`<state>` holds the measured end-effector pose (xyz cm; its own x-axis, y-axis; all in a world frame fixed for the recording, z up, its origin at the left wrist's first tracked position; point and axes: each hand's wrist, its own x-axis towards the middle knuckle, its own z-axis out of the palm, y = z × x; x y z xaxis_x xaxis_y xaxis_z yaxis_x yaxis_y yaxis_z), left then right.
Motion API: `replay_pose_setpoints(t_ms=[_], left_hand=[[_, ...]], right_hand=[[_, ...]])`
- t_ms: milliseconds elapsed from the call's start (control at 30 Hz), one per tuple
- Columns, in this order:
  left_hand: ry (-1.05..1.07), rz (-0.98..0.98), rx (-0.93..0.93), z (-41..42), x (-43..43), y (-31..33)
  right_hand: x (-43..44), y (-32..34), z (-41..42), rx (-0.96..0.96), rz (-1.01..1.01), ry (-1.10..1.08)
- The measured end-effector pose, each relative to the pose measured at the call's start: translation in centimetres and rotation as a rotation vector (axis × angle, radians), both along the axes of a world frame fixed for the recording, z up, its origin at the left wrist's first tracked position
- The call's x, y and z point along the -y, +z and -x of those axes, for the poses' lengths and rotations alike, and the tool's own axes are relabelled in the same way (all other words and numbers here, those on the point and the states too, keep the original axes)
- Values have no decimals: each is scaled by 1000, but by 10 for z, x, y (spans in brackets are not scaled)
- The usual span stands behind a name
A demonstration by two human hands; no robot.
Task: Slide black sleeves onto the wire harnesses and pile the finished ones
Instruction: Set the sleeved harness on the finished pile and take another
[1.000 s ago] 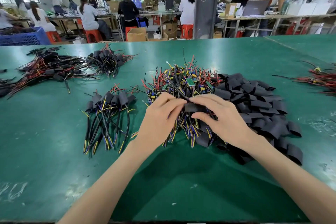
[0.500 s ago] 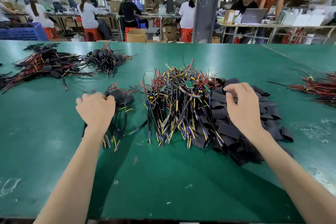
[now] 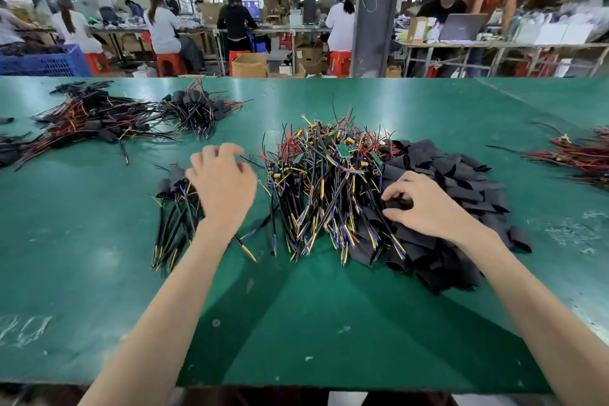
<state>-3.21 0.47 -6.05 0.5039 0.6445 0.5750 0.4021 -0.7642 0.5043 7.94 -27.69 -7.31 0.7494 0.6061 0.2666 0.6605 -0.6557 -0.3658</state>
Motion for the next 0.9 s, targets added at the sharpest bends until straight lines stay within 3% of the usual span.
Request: replay_pose_setpoints(t_ms=[200, 367, 533, 700, 767, 900], left_hand=[[-431, 60, -49, -47, 67, 33], [-263, -92, -286, -76, 101, 45], [-292, 113, -298, -83, 99, 56], [-294, 46, -410, -86, 104, 59], [-309, 98, -396, -88, 105, 60], [-353, 329, -195, -91, 103, 63]], right_hand=[[4, 0, -2, -4, 24, 48], [4, 0, -3, -28, 9, 55], [2, -1, -3, -8, 20, 51], [1, -1, -2, 10, 37, 51], [2, 0, -2, -2, 24, 42], [2, -1, -4, -32, 12, 4]])
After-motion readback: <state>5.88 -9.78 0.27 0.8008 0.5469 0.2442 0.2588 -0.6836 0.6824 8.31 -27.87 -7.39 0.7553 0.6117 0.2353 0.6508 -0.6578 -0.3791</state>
